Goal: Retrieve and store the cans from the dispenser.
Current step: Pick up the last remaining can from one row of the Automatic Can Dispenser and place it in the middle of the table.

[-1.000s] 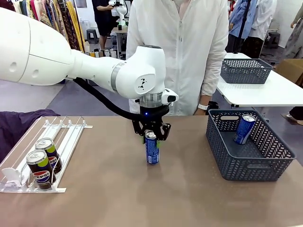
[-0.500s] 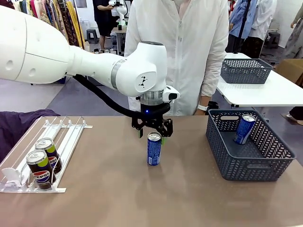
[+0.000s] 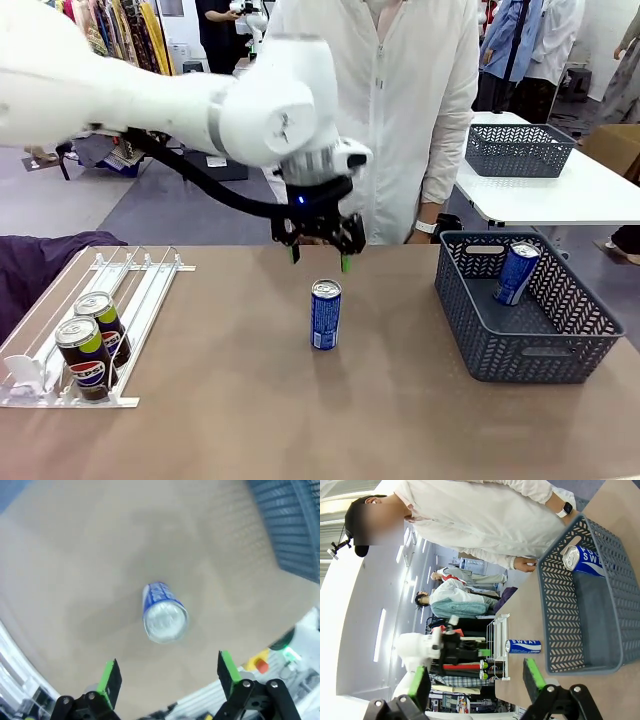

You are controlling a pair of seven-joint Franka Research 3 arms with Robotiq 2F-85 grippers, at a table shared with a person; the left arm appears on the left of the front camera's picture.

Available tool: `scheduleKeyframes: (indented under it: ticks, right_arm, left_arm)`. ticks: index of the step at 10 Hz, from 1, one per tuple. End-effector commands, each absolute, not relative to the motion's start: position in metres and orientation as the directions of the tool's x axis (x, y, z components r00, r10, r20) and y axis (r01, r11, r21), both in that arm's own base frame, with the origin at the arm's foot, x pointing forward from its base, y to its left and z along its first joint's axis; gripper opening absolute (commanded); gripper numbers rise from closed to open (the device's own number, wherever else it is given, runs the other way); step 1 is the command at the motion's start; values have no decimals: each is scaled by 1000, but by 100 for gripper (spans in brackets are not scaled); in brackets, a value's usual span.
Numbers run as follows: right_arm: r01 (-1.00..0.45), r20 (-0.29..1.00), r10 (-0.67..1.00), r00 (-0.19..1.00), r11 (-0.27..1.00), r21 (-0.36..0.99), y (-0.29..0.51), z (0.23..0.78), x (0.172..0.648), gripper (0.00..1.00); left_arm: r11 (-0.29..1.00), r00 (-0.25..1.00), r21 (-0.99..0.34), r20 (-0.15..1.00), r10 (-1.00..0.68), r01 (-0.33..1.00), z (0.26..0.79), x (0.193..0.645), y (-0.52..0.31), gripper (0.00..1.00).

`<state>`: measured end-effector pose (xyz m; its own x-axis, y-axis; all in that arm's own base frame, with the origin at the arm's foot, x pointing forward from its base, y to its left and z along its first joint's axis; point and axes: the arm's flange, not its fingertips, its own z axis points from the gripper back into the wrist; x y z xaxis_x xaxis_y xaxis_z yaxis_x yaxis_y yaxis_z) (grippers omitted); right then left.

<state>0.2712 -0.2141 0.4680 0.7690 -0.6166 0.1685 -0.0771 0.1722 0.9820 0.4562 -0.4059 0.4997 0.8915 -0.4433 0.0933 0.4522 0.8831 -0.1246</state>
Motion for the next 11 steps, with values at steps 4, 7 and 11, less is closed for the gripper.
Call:
scheduleKeyframes:
  ticks: [4, 7, 11]
  right_arm:
    - [-102, 183, -623, 761, 163, 981, -214, 471, 273, 100]
    - [-102, 183, -623, 761, 163, 981, -214, 471, 273, 100]
    - [-102, 183, -623, 761, 163, 981, -214, 471, 273, 100]
  left_arm:
    - [773, 949, -552, 190, -249, 314, 608, 437, -190, 100]
    - [586, 973, -800, 218, 79, 132, 607, 401, -5, 100]
    - [293, 938, -954, 38, 345, -69, 522, 341, 132, 100]
